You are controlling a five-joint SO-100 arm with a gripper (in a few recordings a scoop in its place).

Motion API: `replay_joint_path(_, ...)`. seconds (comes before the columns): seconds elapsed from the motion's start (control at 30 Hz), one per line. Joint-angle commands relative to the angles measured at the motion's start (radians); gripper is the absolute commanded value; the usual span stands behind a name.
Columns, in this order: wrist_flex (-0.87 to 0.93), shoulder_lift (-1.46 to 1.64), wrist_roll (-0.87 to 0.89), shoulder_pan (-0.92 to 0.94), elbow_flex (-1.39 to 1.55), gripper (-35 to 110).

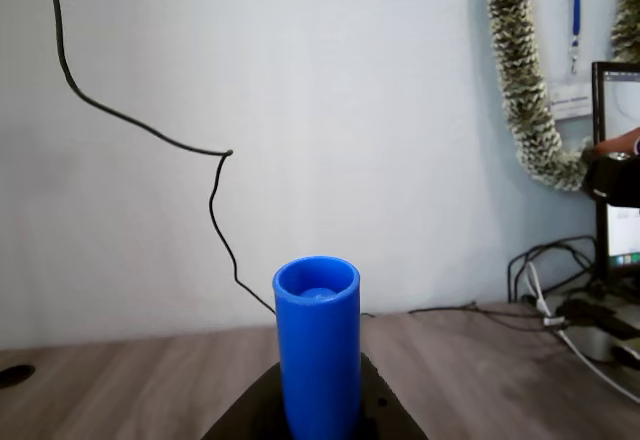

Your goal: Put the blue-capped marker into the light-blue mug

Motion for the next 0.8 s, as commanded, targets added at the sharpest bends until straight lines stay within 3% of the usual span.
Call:
replay_joint_path(0.0,-0.077,-0.003,-0.011,0.0,0.061,0)
replay_joint_path(0.37,-0.25,-0.023,-0.02,-0.035,0.25,0)
replay_joint_path(0.77,-0.425,-0.198,-0.017,0.011,0.258,0)
